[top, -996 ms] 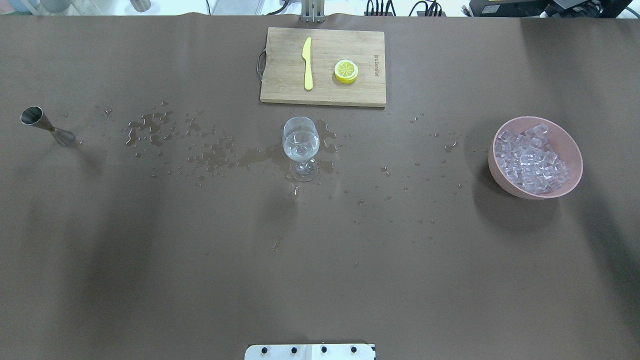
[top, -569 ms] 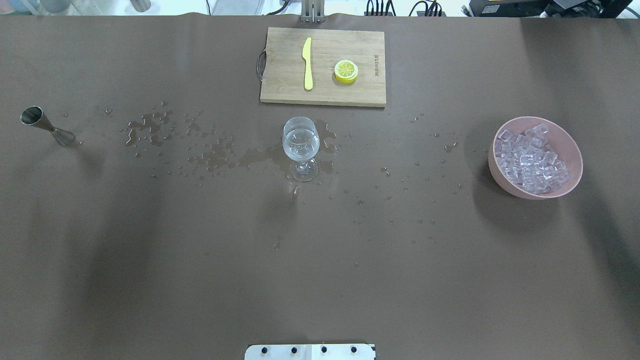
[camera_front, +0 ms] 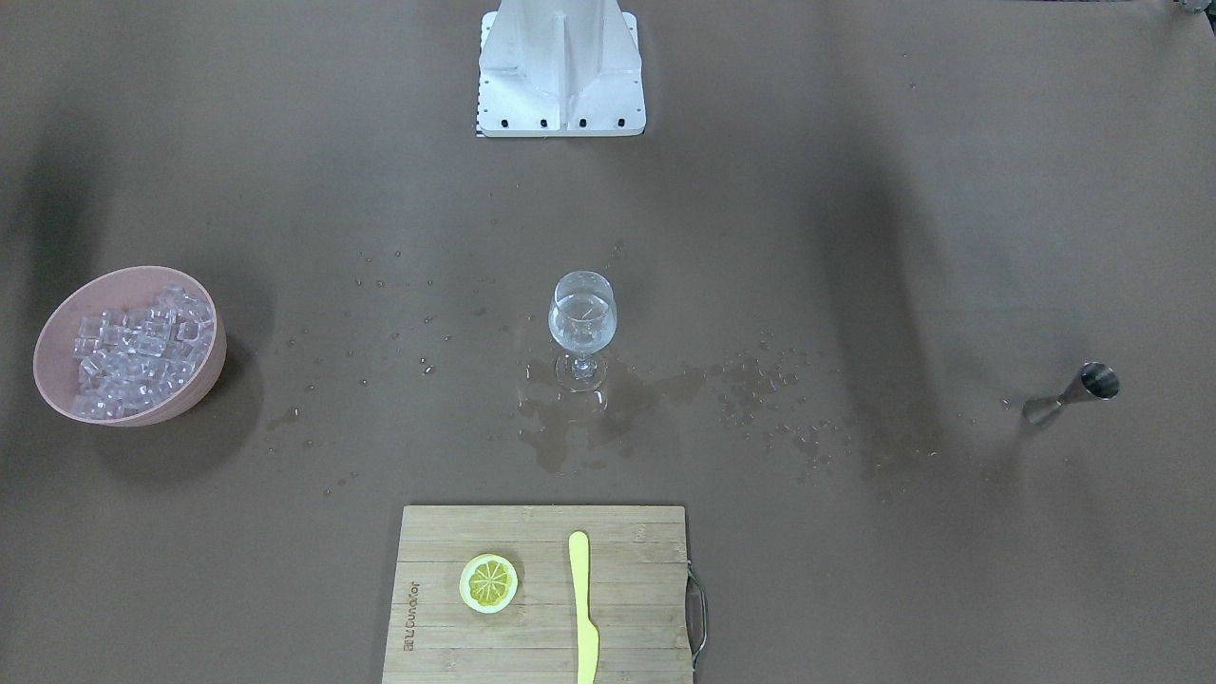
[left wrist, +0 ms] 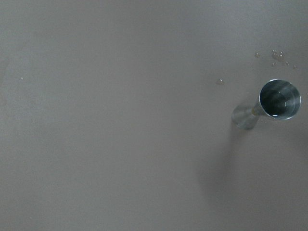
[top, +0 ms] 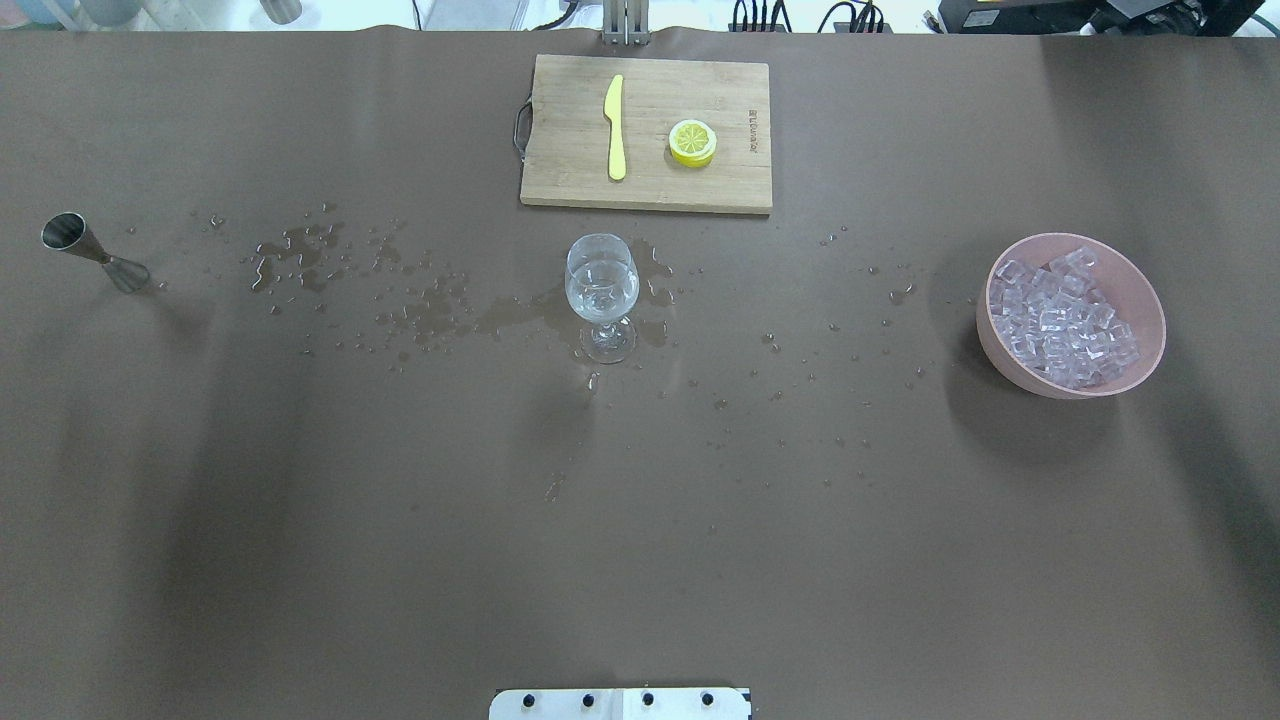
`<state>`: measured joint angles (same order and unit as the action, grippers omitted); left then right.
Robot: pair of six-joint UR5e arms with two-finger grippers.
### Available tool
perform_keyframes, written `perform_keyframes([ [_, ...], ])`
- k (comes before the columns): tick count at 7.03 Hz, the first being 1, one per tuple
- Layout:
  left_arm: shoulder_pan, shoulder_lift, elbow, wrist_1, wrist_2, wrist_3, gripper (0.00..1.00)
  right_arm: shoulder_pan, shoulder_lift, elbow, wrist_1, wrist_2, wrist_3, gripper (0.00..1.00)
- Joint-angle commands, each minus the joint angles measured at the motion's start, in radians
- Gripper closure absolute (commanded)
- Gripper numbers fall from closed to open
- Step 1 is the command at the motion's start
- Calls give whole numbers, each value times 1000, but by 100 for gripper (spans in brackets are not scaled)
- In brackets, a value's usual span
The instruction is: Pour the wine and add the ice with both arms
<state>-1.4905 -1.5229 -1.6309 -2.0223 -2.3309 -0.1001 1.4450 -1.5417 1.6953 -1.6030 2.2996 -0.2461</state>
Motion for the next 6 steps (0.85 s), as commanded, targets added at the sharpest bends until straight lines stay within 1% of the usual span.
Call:
perform_keyframes([
  [1, 29, 7, 3, -134, -2, -68, 2, 0, -6, -8, 0, -40, 1, 0],
  [2, 29, 36, 3, -197, -24, -76, 2, 0, -8, -15, 0, -42, 1, 0],
  [3, 29, 33, 2, -232, -59, -189, 6, 0, -23, -17, 0, -42, -1, 0],
  [4, 44, 12, 3, -286, -100, -340, 15, 0, -34, -14, 0, -40, -1, 0],
  [5, 91, 23, 16, -400, -91, -351, 11, 0, -35, -14, 0, -40, -2, 0],
  [6, 117, 26, 32, -523, -30, -389, 4, 0, -38, -14, 0, -40, -2, 0],
])
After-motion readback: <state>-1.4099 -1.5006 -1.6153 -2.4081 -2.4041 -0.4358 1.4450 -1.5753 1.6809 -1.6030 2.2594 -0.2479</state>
